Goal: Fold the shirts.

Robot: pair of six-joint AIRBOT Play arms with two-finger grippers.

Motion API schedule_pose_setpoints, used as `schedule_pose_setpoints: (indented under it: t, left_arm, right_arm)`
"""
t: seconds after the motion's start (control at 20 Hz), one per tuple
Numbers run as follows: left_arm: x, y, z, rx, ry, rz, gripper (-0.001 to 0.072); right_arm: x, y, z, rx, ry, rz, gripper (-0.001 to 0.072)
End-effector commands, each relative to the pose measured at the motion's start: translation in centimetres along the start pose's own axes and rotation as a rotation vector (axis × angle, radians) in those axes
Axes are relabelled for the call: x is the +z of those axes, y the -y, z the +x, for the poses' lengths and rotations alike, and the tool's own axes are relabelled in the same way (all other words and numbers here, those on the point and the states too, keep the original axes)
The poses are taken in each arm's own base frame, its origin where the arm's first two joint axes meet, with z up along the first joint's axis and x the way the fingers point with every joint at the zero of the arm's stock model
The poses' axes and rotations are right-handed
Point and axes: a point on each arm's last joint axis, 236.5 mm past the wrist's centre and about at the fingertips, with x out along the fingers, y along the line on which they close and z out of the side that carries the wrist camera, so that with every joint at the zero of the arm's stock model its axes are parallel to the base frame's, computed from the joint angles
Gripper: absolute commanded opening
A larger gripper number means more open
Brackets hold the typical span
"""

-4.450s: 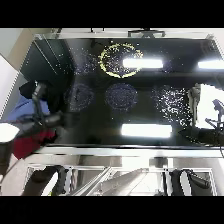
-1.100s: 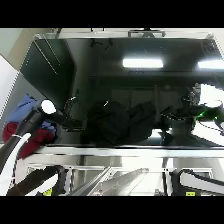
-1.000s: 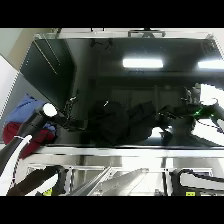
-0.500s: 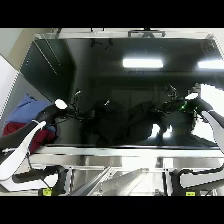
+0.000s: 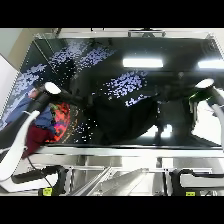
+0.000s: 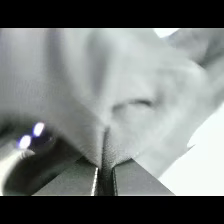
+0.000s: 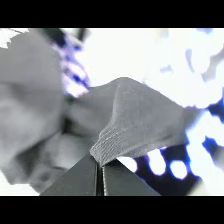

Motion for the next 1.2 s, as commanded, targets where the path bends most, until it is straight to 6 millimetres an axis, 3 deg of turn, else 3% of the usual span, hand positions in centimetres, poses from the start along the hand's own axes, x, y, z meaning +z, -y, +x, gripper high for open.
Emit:
schedule_pose_setpoints:
  t: [0.0,0.1,0.25,0.35,0.45,0.5,0.6,0.75,0.95,1.15]
  left_arm:
    - [4.8,6.5,-10.8,-0.020,0.174,0.169,0.0022]
    - [6.0,11.7,-17.8,-0.005,0.297,0.319,0.0023]
    - [5.0,19.1,-26.0,0.017,0.466,0.500,0.0025]
    - [3.6,22.7,-30.0,0.038,0.570,0.594,0.0026]
    - [2.3,24.1,-32.7,0.097,0.638,0.648,0.0026]
    - [2.0,24.0,-33.1,0.118,0.645,0.653,0.0026]
    - [1.4,22.9,-32.0,0.126,0.594,0.636,0.0026]
    - [1.9,18.6,-26.9,0.103,0.433,0.547,0.0027]
    - [2.6,10.7,-17.8,0.052,0.183,0.363,0.0027]
    - [0.8,3.0,-8.7,0.004,-0.046,0.207,0.0025]
  right_arm:
    - [5.8,-9.5,-10.5,0.000,0.215,-0.206,0.0016]
    - [7.0,-17.4,-16.9,-0.025,0.376,-0.393,0.0016]
    - [4.8,-27.3,-24.0,-0.100,0.569,-0.635,0.0016]
    - [3.3,-31.8,-28.4,-0.200,0.739,-0.745,0.0016]
    - [2.2,-33.8,-31.5,-0.285,0.863,-0.770,0.0016]
    - [1.7,-34.1,-32.0,-0.308,0.874,-0.778,0.0016]
    - [1.4,-33.2,-30.9,-0.301,0.820,-0.754,0.0017]
    - [2.6,-28.3,-26.8,-0.248,0.629,-0.627,0.0017]
    - [3.9,-18.0,-18.8,-0.166,0.366,-0.389,0.0017]
    - [3.1,-5.1,-9.1,-0.118,0.176,-0.094,0.0018]
